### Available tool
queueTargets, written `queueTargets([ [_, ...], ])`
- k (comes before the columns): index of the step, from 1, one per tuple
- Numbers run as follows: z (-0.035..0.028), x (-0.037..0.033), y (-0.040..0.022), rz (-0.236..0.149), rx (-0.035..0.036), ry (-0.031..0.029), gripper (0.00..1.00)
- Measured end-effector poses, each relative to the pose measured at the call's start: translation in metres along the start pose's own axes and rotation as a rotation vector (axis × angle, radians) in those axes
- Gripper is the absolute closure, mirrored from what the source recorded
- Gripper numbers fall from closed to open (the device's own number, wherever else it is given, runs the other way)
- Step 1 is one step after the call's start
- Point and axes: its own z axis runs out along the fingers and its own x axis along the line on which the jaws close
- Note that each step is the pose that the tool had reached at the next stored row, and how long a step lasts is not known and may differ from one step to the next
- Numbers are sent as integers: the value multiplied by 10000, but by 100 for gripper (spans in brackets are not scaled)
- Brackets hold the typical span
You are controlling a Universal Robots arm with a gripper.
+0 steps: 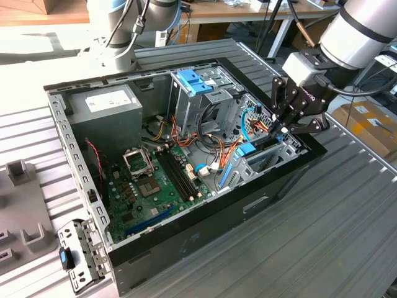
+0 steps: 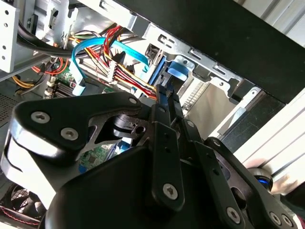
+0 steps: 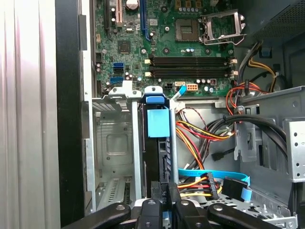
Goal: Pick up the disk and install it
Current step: 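Insert the first disk wire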
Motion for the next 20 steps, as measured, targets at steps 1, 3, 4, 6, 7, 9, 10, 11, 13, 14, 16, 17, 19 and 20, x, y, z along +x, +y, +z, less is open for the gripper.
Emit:
queueTargets([
  [1,0,0,-1,0,0,0,83],
  [3,0,0,-1,0,0,0,83],
  [4,-1,-1,-2,-1,0,1,83],
  [6,-1,-1,-10,-1,0,1,83],
  [7,0,-2,-13,-1,0,0,83],
  [9,0,-4,-21,-1,0,2,83],
  [10,2,-5,-24,0,0,0,83],
  [11,6,-8,-28,0,0,-2,83],
  [13,11,-16,-34,0,0,1,83],
  [14,16,-18,-34,0,0,0,83],
  [16,25,-34,-22,-1,0,1,83],
  [17,29,-38,-13,0,0,1,83],
  [19,41,-48,-2,-1,0,0,83],
  [20,47,-50,-1,-2,0,-1,83],
])
